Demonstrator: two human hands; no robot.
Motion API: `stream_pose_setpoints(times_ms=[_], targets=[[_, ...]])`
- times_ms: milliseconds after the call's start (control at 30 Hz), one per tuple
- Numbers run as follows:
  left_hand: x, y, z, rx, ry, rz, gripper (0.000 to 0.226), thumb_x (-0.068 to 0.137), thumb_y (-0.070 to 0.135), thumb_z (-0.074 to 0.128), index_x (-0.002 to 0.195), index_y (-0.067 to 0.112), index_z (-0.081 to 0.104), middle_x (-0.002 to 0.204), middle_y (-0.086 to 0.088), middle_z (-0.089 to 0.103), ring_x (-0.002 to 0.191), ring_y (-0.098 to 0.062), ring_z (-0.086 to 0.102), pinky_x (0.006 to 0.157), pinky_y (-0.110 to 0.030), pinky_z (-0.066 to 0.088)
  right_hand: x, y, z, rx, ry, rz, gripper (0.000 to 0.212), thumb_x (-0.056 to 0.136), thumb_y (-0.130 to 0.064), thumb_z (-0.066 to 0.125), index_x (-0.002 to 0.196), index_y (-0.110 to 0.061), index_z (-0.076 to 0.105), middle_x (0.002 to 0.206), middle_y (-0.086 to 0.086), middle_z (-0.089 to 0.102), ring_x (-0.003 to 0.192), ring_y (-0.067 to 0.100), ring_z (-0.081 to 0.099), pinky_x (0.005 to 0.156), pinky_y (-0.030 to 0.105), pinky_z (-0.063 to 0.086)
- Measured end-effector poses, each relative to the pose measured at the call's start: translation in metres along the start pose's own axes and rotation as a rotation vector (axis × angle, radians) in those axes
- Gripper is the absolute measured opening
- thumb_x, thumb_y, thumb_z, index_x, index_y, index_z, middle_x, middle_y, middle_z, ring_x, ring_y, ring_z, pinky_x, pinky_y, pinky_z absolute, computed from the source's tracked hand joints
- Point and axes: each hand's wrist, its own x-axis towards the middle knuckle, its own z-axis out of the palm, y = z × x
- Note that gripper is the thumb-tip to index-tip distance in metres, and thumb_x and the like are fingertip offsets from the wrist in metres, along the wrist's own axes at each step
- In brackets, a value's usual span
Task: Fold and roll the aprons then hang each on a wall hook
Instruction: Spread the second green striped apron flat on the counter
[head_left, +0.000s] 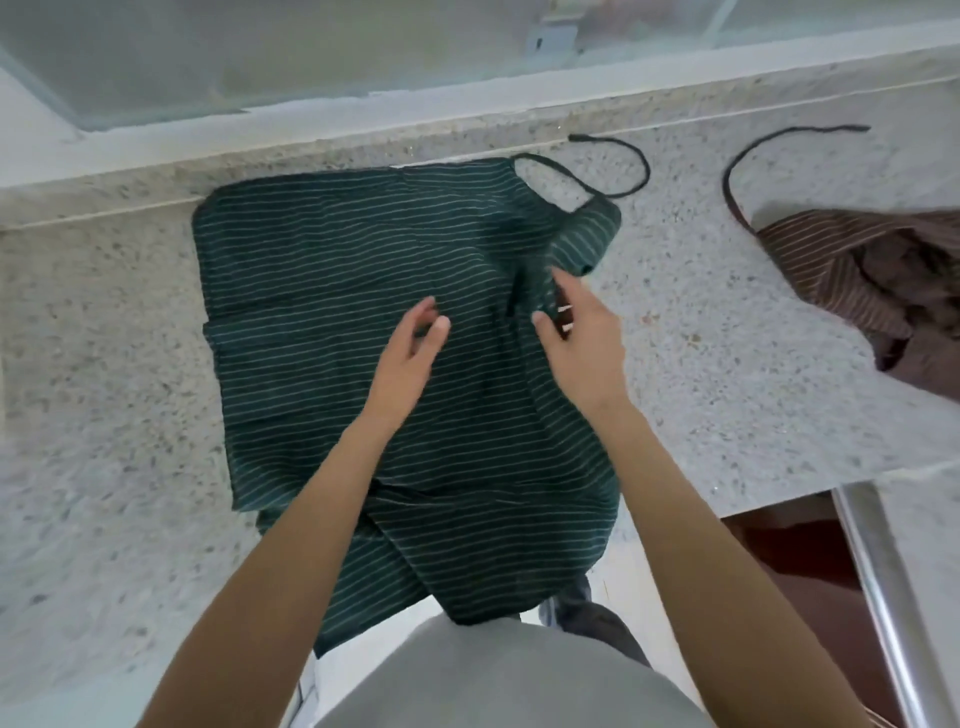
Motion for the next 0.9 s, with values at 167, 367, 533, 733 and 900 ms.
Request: stream_pose_setpoints(times_ms=[167,367,533,733,900], targets=[[-0.026,0.01,-0.057,-0.398,0.047,-0.093,0.055,0.082,0.066,0.042,0.127,0.034,0.046,0.121,0.001,0.061,0.103,-0.016,0.063,0.081,-0.033,0.053,-0.051,-0.066,0.076,-0.243,-0.307,-0.379,0.033,0.085,0.0,0.056,0.117,-0.011,0.061,0.105,0.01,0.067,0.092,0.029,0.065,0.078,0.04,0.054],[-0.016,-0.041,-0.088,-0.047,0.422,-0.199,0.029,0.087,0.019,0.065,0.114,0.014,0.056,0.11,-0.004,0.064,0.098,-0.02,0.062,0.083,-0.038,0.054,-0.077,-0.052,0.081,-0.157,-0.354,-0.366,0.026,0.092,-0.01,0.051,0.113,-0.012,0.065,0.118,0.002,0.063,0.098,0.022,0.063,0.078,0.038,0.054],[-0.015,-0.054,-0.1,0.054,0.441,-0.188,0.032,0.088,0.023,0.062,0.118,0.013,0.056,0.113,-0.004,0.063,0.105,-0.023,0.06,0.095,-0.042,0.048,-0.025,-0.022,0.055,-0.328,-0.13,-0.133,0.045,0.089,-0.032,0.059,0.129,-0.01,0.052,0.123,0.009,0.058,0.112,0.028,0.052,0.093,0.04,0.045],[-0.02,-0.041,-0.094,0.544,0.519,0.131,0.071,0.086,0.024,0.065,0.145,0.02,0.025,0.144,-0.01,0.033,0.127,-0.026,0.037,0.103,-0.039,0.035,0.018,-0.016,0.078,-0.357,-0.465,0.171,0.068,0.084,-0.037,0.067,0.139,-0.015,0.035,0.12,0.011,0.061,0.106,0.029,0.059,0.083,0.038,0.05],[0.019,-0.013,-0.09,0.981,0.185,0.36,0.065,0.089,0.032,0.059,0.145,0.019,0.028,0.151,-0.003,0.029,0.139,-0.025,0.021,0.11,-0.047,0.025,0.02,-0.019,0.058,-0.338,-0.343,0.061,0.03,0.09,-0.02,0.059,0.118,-0.011,0.062,0.111,0.011,0.066,0.1,0.026,0.061,0.075,0.025,0.043]])
